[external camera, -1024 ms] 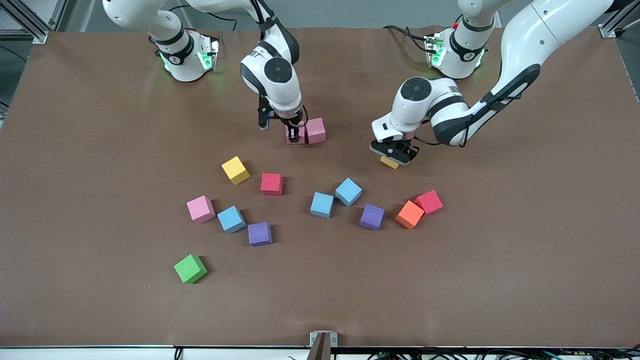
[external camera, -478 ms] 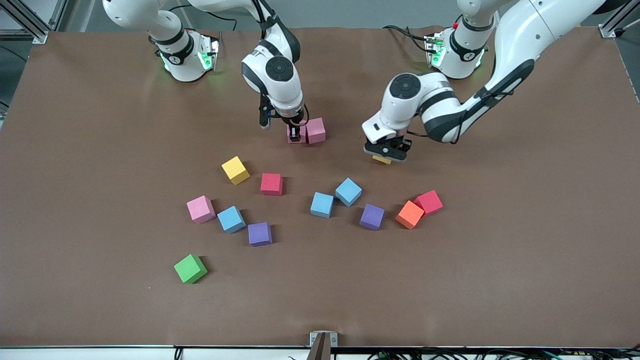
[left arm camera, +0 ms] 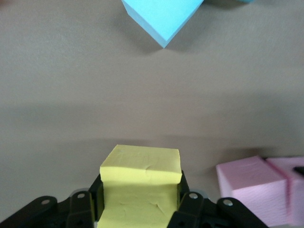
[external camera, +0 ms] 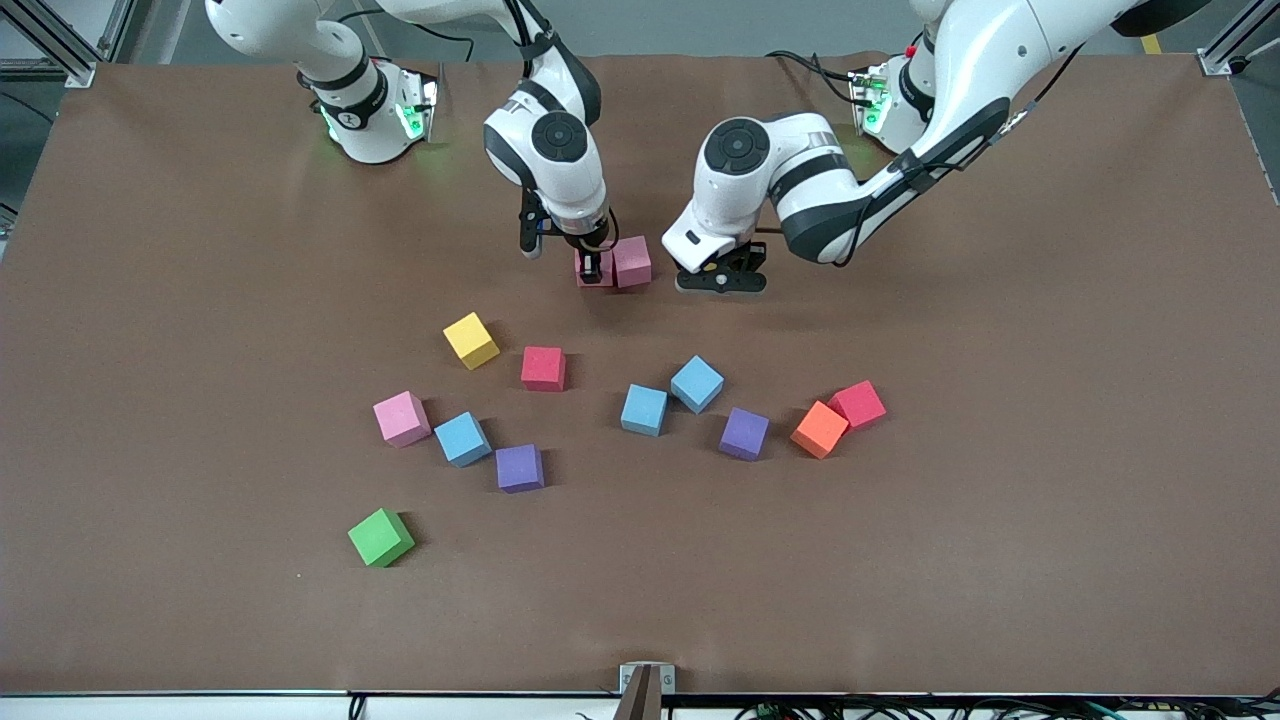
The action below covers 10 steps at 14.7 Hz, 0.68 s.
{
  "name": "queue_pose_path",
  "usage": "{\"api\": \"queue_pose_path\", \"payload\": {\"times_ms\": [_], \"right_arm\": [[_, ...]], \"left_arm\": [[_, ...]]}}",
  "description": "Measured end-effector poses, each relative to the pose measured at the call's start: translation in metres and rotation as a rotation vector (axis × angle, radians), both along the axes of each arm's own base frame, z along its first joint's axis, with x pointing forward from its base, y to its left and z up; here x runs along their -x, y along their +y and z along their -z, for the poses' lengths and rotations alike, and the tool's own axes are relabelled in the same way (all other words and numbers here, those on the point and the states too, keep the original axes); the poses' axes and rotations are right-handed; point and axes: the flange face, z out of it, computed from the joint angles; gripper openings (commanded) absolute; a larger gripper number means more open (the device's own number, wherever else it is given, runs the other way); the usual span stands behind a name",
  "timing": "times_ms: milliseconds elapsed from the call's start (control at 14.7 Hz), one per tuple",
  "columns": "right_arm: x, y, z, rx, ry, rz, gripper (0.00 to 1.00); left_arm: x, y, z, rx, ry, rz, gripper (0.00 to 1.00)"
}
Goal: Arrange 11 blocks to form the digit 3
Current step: 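Carry the yellow cube with the left gripper toward the placed pink cube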
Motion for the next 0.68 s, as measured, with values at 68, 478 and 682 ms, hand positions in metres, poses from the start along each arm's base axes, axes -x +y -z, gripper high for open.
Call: {"api": "queue_pose_path", "payload": {"times_ms": [68, 478, 682], "right_arm": [[0.000, 0.000, 0.000, -0.001, -0.001, -0.001, 0.00], [0.000, 0.001, -0.001, -0.002, -0.002, 0.004, 0.00], [0.000, 0.001, -0.001, -0.003, -0.003, 0.017, 0.00]], "left_arm": [[-0.001, -0.006, 0.001, -0.006, -0.003, -0.063, 0.39], [0.006, -0.040, 0.015, -0.061, -0.038, -0.485, 0.39], [-0.001, -0.038, 0.015, -0.066, -0.041, -0.638, 0.39]]}}
